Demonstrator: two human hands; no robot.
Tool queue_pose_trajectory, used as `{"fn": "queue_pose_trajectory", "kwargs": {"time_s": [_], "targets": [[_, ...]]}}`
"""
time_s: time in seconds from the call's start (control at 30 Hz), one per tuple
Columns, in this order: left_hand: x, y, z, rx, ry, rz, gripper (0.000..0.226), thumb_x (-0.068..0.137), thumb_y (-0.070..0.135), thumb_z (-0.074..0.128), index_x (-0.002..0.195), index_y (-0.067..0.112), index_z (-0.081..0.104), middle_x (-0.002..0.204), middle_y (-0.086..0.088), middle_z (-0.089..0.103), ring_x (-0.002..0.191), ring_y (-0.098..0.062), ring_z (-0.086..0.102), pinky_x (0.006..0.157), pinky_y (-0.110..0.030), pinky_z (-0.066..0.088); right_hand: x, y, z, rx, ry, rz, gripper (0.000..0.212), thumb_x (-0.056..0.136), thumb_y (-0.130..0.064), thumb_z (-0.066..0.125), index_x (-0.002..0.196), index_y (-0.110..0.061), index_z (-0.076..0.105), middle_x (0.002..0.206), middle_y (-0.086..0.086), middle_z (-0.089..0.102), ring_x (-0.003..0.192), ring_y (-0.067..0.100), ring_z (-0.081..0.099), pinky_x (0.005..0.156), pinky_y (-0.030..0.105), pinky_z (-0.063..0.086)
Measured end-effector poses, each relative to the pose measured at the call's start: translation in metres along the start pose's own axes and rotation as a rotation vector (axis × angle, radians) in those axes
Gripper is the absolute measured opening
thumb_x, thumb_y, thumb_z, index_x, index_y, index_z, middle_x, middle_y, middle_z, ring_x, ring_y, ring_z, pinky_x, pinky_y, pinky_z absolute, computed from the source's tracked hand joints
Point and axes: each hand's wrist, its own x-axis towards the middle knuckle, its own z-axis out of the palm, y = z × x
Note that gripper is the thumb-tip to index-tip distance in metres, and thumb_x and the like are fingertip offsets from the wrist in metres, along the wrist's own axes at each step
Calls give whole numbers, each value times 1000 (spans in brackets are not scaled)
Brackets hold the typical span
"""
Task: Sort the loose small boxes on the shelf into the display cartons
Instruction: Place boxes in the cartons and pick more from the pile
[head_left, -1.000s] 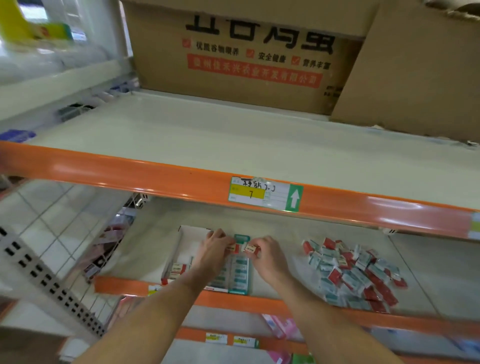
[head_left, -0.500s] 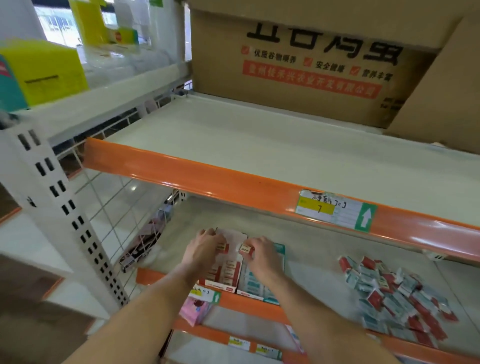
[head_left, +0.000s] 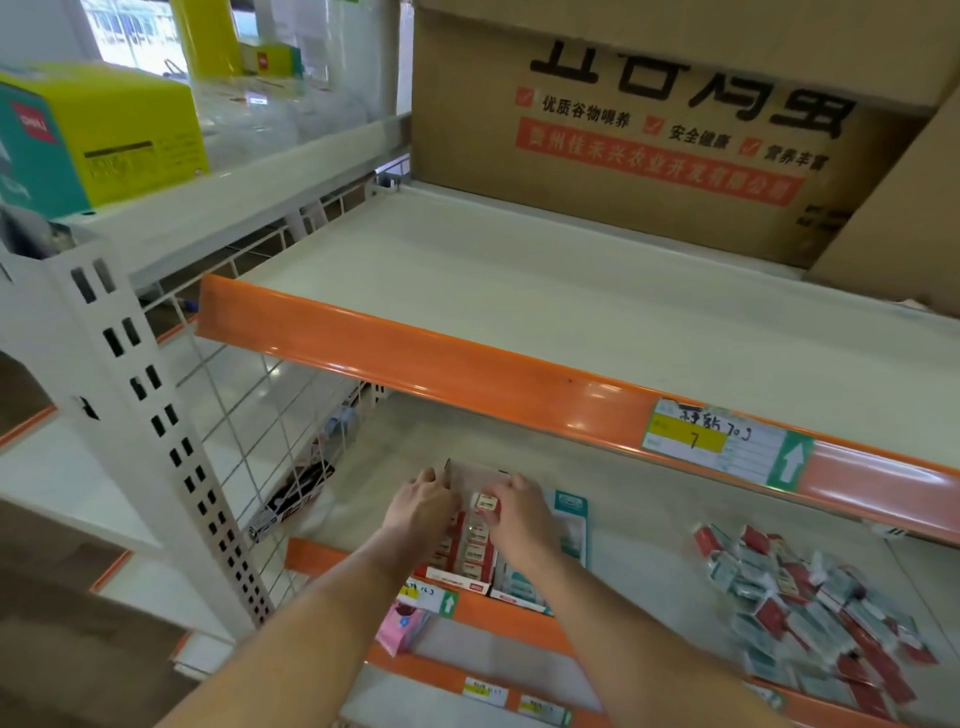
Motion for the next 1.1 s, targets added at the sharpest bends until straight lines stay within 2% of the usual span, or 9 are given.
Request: {"fn": "queue_pose_trajectory", "kwargs": {"time_s": [0.13,0.43,0.63,0.87,1.0,1.1], "targets": [[1,-4,1,-1,-20,22,30,96,22,56,125,16,61,132,-1,52,116,-24,44,97,-35,42,1,-3,1,-54,-8,5,41,95,-23,62,135,-27,56,135,-5,49,128,17,42,102,33,42],[-3,-9,-2,-79,-68,45,23,97,18,49,110,22,68,120,1,59,111,-22,44,94,-33,40,2,-4,12,-112,-63,45,45,91,-18,63,134,-30,58,142,-6,49,133,22,40,111,39,37],[-2,-12,-1,-126,-115,28,23,96,21,51,110,22,69,118,-1,58,111,-24,47,96,-34,42,5,0,8,-145,-108,4,43,92,-16,59,133,-30,59,141,-6,52,132,23,40,111,40,37],[-1,-6,-5,-62,-86,56,23,97,22,54,113,15,68,130,-2,51,114,-23,43,99,-35,43,3,5,6,-217,-106,-103,46,93,-17,59,136,-32,56,142,-6,48,129,23,39,110,40,36],[-1,-5,-9,-22,-53,73,28,94,18,57,121,15,64,136,-2,49,120,-24,41,100,-36,41,-2,12,7,-78,-9,-105,39,97,-26,56,135,-31,55,143,-6,45,131,17,41,110,36,38],[1,-2,-13,-40,-6,59,29,95,16,55,123,16,62,138,-3,47,124,-23,39,102,-36,41,-5,18,3,21,122,-78,31,100,-24,50,129,-27,61,133,-8,50,123,12,48,103,29,43]]}}
